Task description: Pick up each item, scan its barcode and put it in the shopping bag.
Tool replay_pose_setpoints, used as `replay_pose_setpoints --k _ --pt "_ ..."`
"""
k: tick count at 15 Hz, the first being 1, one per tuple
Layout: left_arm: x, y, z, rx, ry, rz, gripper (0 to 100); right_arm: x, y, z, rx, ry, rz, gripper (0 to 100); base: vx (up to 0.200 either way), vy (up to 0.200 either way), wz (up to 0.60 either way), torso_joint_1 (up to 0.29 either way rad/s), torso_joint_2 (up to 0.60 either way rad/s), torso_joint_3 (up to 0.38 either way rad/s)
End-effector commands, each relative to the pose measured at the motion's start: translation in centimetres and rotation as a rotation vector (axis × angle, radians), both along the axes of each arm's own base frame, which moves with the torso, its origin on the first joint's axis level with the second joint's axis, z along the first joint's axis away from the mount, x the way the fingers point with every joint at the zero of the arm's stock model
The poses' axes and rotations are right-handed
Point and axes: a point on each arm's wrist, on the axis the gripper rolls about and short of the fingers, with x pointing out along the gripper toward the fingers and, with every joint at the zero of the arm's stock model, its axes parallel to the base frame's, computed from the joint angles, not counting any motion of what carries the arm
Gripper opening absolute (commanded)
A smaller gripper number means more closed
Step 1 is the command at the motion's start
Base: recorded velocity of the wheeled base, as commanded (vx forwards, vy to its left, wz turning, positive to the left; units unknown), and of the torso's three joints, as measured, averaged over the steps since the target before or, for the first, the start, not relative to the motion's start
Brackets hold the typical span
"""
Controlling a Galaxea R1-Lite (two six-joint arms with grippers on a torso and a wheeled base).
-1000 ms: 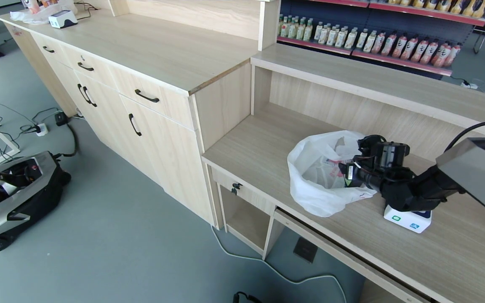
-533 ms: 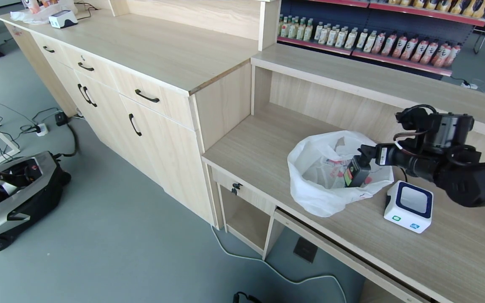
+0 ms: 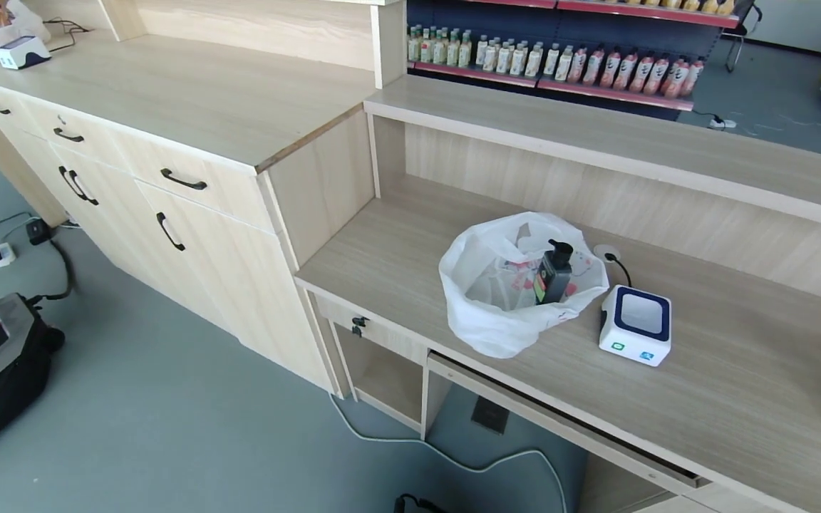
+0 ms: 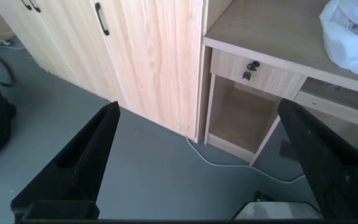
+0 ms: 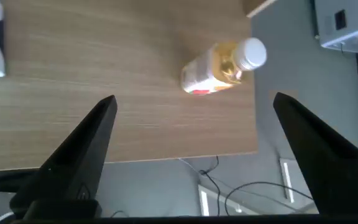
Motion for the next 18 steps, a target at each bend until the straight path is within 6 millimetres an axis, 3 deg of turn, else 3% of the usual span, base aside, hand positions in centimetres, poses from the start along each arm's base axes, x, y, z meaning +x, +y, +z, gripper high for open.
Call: replay_pose_setpoints --k 1,4,6,10,14,18 --pt "0.0 0.0 0.0 0.000 0.000 0.001 100 -2.3 -0.8 -0.2 -0.026 0.057 -0.198 100 0.000 0.000 -0.60 0.007 0.01 0.002" --pt "0.0 0.0 0.0 0.000 -0.001 0.001 100 -2.1 -1.5 -1.1 -0.005 0.098 -0.337 100 0.000 0.000 -0.60 0.004 0.00 0.004" --pt "0.0 0.0 0.0 0.000 -0.001 0.001 100 -0.3 -1.8 -1.8 0.110 -0.028 -0.303 100 0.000 0.000 0.00 0.000 0.00 0.000" --pt "0.0 0.0 0.0 0.000 -0.001 0.001 100 3.4 -5.2 -6.4 0.303 -0.009 -0.255 100 0.000 0.000 0.00 0.000 0.00 0.000" --pt "0.0 0.0 0.0 0.000 -0.001 0.001 100 6.8 -7.8 -8.0 0.178 -0.034 -0.080 100 0.000 0.000 0.00 0.000 0.00 0.000" --pt "0.0 0.0 0.0 0.000 -0.001 0.001 100 7.8 -8.5 -9.2 0.138 -0.054 -0.061 100 0.000 0.000 0.00 0.000 0.00 0.000"
